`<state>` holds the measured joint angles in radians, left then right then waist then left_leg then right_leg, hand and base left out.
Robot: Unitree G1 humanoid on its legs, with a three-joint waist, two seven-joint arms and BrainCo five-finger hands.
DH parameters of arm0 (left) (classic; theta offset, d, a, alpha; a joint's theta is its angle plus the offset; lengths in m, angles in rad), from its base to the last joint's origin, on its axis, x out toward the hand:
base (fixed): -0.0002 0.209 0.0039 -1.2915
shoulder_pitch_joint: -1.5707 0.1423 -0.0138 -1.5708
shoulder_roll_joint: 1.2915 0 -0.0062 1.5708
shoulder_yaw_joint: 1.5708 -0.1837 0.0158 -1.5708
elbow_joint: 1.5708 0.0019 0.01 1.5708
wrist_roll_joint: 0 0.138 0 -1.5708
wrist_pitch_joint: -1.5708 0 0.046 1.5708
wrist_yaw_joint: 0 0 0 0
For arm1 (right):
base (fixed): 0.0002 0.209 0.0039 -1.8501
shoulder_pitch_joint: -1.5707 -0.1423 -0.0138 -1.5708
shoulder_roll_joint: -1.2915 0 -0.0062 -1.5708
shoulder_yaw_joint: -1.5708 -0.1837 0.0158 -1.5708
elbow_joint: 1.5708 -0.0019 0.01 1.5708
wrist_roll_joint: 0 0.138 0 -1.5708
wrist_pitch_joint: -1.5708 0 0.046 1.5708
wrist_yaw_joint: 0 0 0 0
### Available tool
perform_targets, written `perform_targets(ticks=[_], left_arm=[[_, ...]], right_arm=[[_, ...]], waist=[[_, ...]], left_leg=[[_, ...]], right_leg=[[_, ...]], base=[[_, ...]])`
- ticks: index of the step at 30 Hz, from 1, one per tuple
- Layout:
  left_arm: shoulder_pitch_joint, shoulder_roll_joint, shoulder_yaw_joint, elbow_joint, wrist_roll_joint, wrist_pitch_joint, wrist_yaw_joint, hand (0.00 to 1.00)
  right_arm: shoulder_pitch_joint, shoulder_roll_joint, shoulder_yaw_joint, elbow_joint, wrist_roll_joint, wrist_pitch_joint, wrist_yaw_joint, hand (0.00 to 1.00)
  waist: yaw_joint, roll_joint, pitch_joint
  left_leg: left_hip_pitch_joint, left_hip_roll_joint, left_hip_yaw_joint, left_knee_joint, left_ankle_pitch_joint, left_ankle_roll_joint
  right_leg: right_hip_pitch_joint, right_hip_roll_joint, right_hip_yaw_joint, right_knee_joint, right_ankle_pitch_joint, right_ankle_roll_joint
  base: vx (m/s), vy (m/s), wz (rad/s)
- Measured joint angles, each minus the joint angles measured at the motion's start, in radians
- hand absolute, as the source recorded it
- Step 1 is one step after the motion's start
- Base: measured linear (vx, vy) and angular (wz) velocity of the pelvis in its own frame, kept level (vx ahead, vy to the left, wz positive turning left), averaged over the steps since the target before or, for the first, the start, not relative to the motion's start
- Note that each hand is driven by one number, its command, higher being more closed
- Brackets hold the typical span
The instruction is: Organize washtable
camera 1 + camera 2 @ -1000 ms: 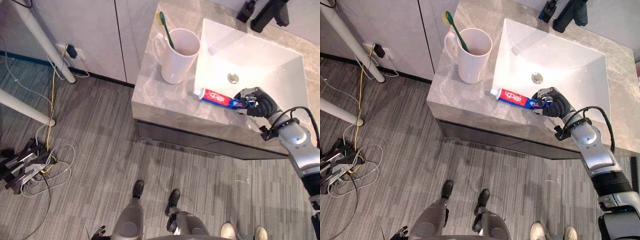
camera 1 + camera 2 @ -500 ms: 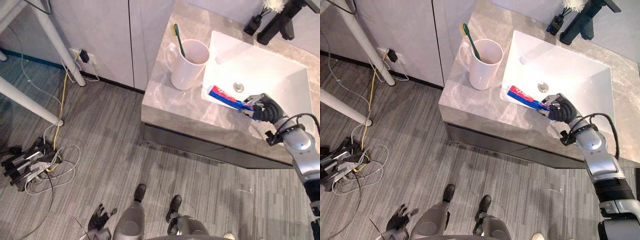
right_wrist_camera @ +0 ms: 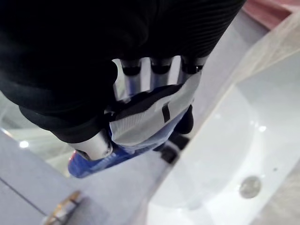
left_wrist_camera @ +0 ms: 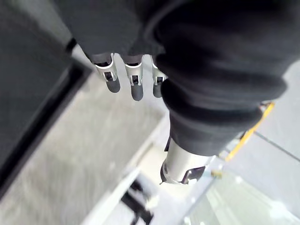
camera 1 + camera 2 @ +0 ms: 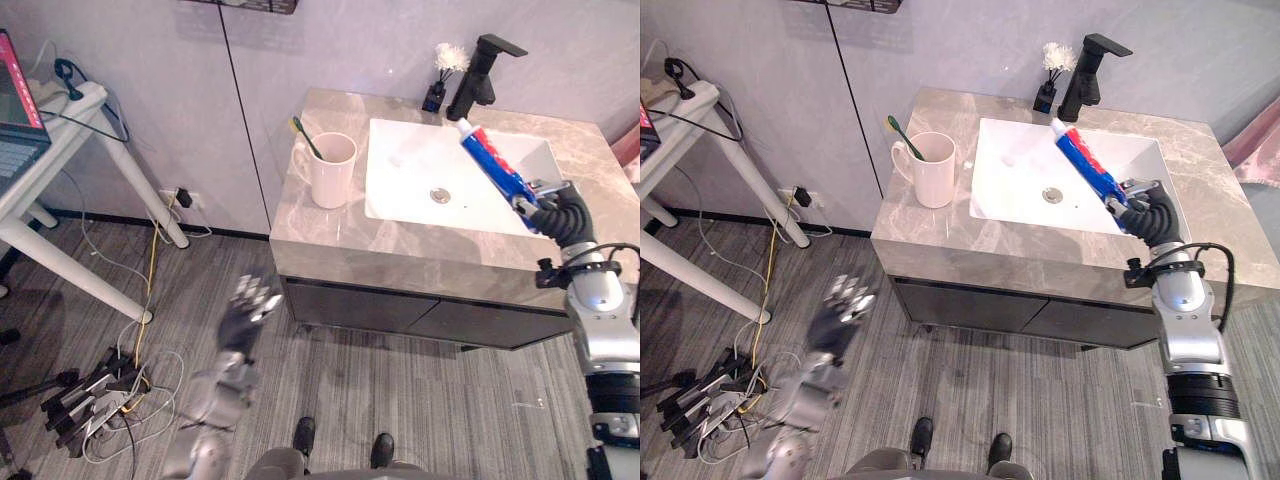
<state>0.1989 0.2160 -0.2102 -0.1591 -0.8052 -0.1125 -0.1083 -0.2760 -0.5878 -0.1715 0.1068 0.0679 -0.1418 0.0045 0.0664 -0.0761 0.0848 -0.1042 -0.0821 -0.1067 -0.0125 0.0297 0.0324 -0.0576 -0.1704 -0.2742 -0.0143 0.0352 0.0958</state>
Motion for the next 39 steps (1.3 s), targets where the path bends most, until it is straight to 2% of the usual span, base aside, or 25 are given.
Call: perform_targets(ticks=[2, 4, 8, 13, 23, 31, 36, 39], left_arm=[[-0.035, 0.000, -0.052, -0.031, -0.028, 0.008, -0.001, 0.00], [-0.088, 0.002, -0.103, -0.044, -0.088, 0.019, -0.001, 0.00], [-0.135, 0.001, -0.160, -0.040, -0.127, 0.022, 0.003, 0.00], [-0.163, 0.001, -0.203, -0.033, -0.147, 0.029, 0.026, 0.00], [-0.176, 0.005, -0.220, -0.026, -0.147, 0.038, 0.031, 0.00], [-0.181, 0.004, -0.217, -0.026, -0.145, 0.039, 0.046, 0.00], [-0.181, 0.004, -0.206, -0.028, -0.145, 0.038, 0.047, 0.00], [-0.181, 0.003, -0.167, -0.028, -0.145, 0.037, 0.047, 0.00]], right_arm=[[-0.001, 0.034, 0.023, -0.062, 0.000, 0.000, -0.012, 1.00], [-0.001, 0.121, 0.059, -0.169, 0.000, 0.000, -0.028, 1.00], [-0.002, 0.251, 0.161, -0.311, 0.000, -0.004, -0.028, 1.00], [-0.002, 0.346, 0.314, -0.367, 0.000, -0.006, -0.014, 1.00], [0.086, 0.387, 0.430, -0.367, 0.001, -0.005, 0.112, 1.00], [0.206, 0.385, 0.463, -0.356, 0.002, 0.013, 0.159, 1.00], [0.246, 0.385, 0.466, -0.309, 0.002, 0.024, 0.182, 1.00], [0.247, 0.384, 0.467, -0.287, 0.002, 0.035, 0.199, 1.00]], waist=[[-0.001, 0.003, -0.004], [-0.004, 0.004, -0.013], [-0.004, 0.000, -0.016], [-0.004, -0.008, -0.027], [-0.023, -0.020, -0.055], [-0.029, -0.019, -0.059], [-0.030, -0.015, -0.086], [-0.050, -0.014, -0.087]], left_leg=[[0.007, 0.002, 0.002, -0.009, 0.008, 0.001], [0.013, 0.004, 0.007, -0.009, 0.012, 0.001], [0.020, 0.006, 0.015, -0.009, 0.012, 0.001], [0.033, 0.006, 0.018, -0.012, 0.012, 0.000], [0.036, 0.004, 0.017, -0.025, 0.018, 0.003], [0.039, 0.004, 0.017, -0.028, 0.019, 0.003], [0.047, 0.003, 0.018, -0.045, 0.024, 0.001], [0.049, 0.004, 0.019, -0.046, 0.025, 0.000]], right_leg=[[0.000, 0.001, 0.000, 0.001, 0.002, 0.003], [0.004, 0.002, 0.002, 0.002, 0.002, 0.003], [0.010, 0.004, 0.005, 0.001, 0.002, 0.003], [0.022, 0.003, 0.006, 0.001, 0.002, 0.002], [0.021, 0.000, 0.002, 0.000, 0.002, 0.002], [0.022, 0.001, 0.003, -0.002, 0.002, 0.002], [0.023, 0.000, 0.004, -0.004, 0.002, 0.002], [0.024, 0.000, 0.004, -0.003, 0.000, 0.000]], base=[[-0.01, -0.007, -0.05], [0.00, -0.012, -0.05], [0.00, -0.006, -0.02], [0.00, 0.000, 0.00], [-0.01, 0.002, 0.01], [0.00, 0.000, 0.00], [0.00, 0.000, 0.00], [0.00, 0.000, 0.00]])
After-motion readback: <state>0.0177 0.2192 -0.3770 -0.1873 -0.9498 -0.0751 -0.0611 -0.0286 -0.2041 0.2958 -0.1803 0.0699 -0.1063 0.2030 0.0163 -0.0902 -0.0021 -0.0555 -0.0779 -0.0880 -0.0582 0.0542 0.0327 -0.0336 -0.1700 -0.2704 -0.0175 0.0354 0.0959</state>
